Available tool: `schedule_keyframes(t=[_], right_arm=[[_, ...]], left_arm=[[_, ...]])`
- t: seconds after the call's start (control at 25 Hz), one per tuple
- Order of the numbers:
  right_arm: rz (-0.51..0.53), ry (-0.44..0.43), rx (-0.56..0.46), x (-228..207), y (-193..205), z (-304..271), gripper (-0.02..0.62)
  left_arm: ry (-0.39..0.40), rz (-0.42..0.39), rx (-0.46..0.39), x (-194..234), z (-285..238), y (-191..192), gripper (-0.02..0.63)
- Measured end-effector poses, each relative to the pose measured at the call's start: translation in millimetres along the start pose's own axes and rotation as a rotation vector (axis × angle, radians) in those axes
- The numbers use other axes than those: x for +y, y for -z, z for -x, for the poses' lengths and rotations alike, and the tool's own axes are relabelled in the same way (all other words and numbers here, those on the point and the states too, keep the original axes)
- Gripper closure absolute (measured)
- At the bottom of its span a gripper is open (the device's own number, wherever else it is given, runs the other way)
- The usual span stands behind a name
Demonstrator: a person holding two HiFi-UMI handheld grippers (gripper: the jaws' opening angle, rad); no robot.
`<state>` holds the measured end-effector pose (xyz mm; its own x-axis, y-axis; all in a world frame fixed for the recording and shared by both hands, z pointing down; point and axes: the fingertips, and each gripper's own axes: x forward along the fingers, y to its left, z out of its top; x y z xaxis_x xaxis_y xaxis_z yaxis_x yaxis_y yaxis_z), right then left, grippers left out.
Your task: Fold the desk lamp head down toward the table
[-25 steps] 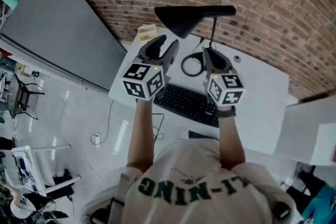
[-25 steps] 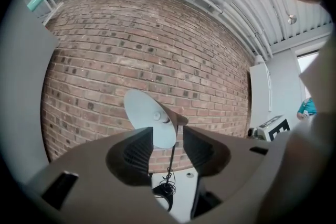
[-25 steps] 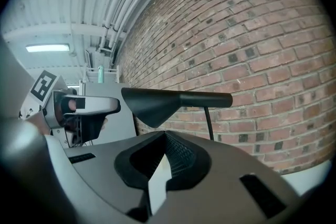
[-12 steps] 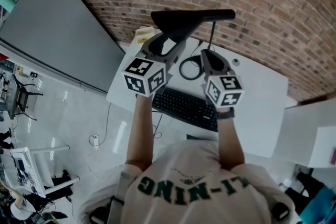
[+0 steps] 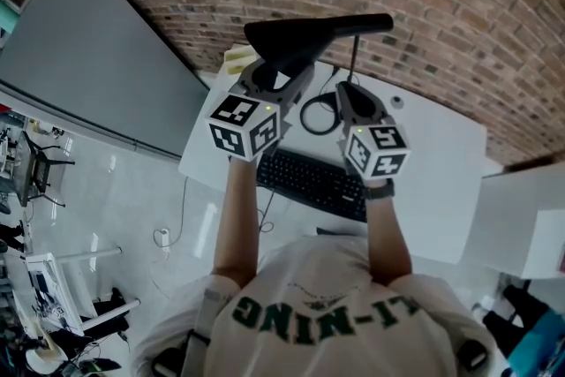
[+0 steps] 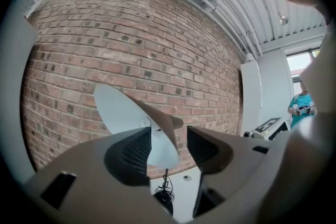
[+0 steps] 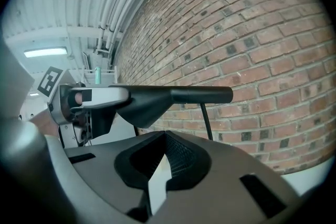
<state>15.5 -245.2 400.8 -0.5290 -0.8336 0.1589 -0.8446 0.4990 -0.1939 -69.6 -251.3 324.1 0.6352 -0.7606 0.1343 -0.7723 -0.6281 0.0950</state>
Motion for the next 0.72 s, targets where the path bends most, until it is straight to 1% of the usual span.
schedule_keyframes(t=[0.08, 0.24, 0.32, 0.36, 0.44, 0.72], right_arm=[[-0.004, -0.002, 0.001, -1.4, 1.0, -0.9, 0.597], [-0.011, -0.004, 0.001, -4.2, 2.3, -2.1, 0.597], [-0.012, -0.005, 0.002, -3.6, 2.6, -2.1, 0.597], [-0.012, -0.006, 0.003, -3.4, 2.5, -2.1, 0.597], [-0.011, -0.005, 0.001, -3.8, 2.3, -2.5, 0.597], [-0.017, -0.007, -0.003, -5.1, 4.4, -2.0, 0.597]], left_arm=[[0.010, 0.012, -0.001, -0.9, -2.5, -0.2, 0.406], [0.020, 0.030, -0.006, -1.3, -6.9, -3.3, 0.454], [0.024, 0.030, -0.014, -1.4, -6.1, -5.5, 0.490], [0.027, 0.026, -0.019, -1.6, -5.6, -6.4, 0.523], [0.037, 0.022, -0.029, -2.8, -5.6, -7.6, 0.552], [0.075, 0.090, -0.047, -5.5, -6.1, -6.2, 0.569]])
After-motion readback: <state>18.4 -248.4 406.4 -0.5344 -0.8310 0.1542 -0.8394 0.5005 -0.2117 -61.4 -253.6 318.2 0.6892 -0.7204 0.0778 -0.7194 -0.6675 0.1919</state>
